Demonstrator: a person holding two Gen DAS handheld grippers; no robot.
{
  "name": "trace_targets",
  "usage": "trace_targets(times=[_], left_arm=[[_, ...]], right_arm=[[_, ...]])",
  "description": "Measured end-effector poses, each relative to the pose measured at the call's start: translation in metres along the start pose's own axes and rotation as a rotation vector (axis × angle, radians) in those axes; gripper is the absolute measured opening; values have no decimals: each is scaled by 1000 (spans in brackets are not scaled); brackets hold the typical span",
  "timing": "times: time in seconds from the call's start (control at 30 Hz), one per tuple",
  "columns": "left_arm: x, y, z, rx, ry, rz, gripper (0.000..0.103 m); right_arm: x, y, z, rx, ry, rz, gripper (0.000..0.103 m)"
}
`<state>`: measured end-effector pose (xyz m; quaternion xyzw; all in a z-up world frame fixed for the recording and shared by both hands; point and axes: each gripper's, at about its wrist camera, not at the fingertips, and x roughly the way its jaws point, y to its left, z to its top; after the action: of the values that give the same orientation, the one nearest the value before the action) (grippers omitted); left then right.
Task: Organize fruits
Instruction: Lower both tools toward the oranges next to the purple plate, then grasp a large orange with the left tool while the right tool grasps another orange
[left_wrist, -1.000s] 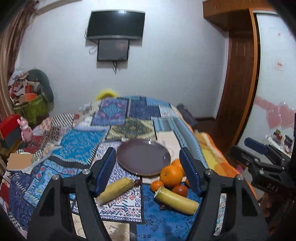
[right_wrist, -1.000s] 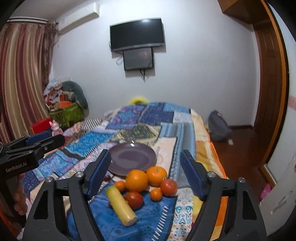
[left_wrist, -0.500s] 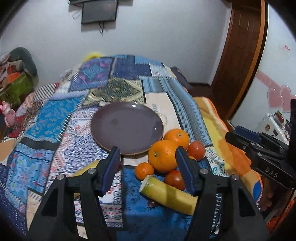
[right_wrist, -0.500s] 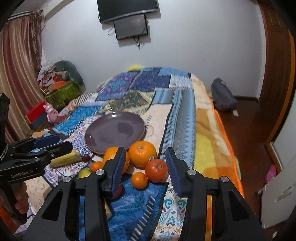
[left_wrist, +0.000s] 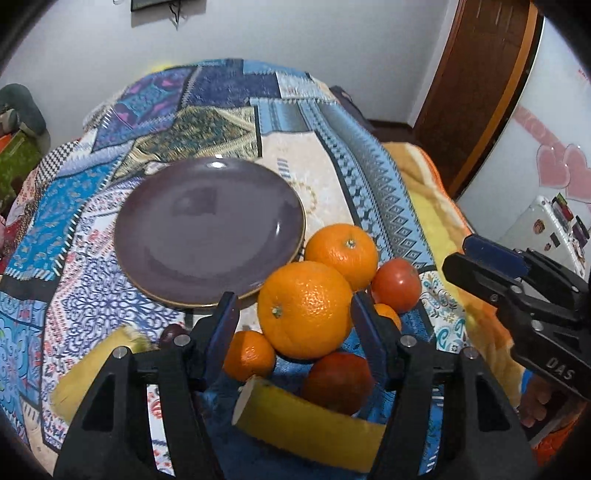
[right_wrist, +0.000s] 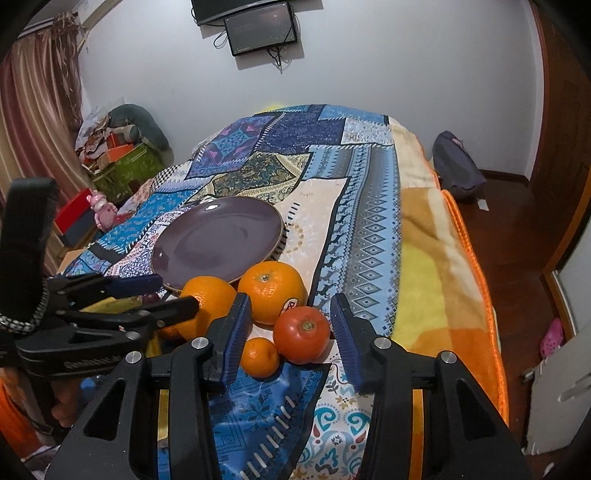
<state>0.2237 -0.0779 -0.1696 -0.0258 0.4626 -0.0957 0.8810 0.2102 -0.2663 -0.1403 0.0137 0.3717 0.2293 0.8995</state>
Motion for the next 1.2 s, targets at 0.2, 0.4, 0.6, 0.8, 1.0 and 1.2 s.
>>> trace_targets(times=[0.2, 0.4, 0.6, 0.8, 1.0, 1.2], left_arm=[[19, -3, 1, -7, 43, -23, 66], [38, -5, 0, -7, 80, -3, 68], [42, -3, 1, -15, 82, -7, 68], [25, 1, 2, -25, 49, -33, 67], [-3, 15, 9, -26, -18, -29, 67], [-16, 34, 17, -48, -59, -3, 67]], right_arm=[[5, -3, 2, 14, 18, 16, 42], [7, -7, 1, 23, 26, 19, 43], [14, -7, -1, 34, 51, 30, 44], [21, -4, 0, 21, 69, 37, 50], [35, 5, 8, -9, 88, 45, 58], [63, 15, 13, -59, 136, 42, 62]])
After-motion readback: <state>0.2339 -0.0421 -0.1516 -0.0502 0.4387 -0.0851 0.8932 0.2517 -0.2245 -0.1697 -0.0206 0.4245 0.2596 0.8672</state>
